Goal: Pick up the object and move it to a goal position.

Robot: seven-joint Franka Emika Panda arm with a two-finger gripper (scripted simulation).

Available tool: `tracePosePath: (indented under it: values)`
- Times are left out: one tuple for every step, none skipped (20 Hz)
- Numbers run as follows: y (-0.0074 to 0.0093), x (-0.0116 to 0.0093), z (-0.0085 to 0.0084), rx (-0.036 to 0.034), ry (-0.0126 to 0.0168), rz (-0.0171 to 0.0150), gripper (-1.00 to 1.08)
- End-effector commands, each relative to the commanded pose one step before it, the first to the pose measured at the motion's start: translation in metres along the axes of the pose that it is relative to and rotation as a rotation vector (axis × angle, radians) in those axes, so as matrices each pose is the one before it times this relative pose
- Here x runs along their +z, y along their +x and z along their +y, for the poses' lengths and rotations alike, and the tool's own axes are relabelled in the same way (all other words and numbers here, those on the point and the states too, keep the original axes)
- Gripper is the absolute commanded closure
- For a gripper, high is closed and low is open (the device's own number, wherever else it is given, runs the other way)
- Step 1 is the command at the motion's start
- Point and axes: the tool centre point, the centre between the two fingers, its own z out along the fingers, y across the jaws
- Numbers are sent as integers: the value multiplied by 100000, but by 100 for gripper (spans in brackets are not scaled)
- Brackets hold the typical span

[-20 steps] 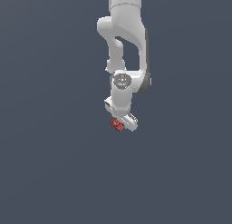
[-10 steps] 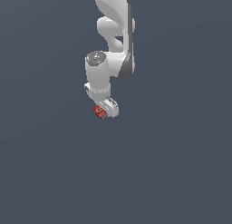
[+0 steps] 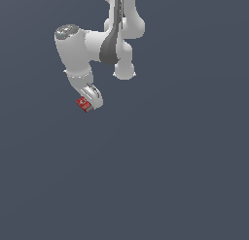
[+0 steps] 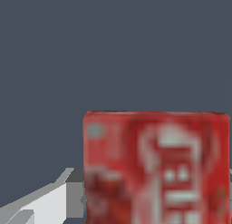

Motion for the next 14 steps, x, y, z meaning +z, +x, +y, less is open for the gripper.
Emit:
tracePosePath:
  values:
    - [1039, -1703, 2120, -85, -49, -49, 108]
    - [399, -619, 734, -1, -53, 44, 108]
    - [390, -573, 698, 0, 0, 0, 108]
    - [355, -541, 627, -9, -51, 46, 108]
    - [337, -477, 578, 0, 0, 0, 108]
    - [295, -433, 498, -11, -34, 33, 108]
    - [262, -380, 431, -14, -33, 34, 108]
    - [239, -318, 382, 0, 0, 0, 108]
    - [193, -279, 304, -19, -30, 34, 108]
    - [169, -217, 260, 0, 0, 0, 108]
    - [133, -168, 201, 0, 0, 0, 108]
    - [83, -132, 125, -22, -28, 34, 108]
    - [58, -72, 85, 0, 0, 0, 108]
    - [19, -24, 28, 0, 0, 0, 108]
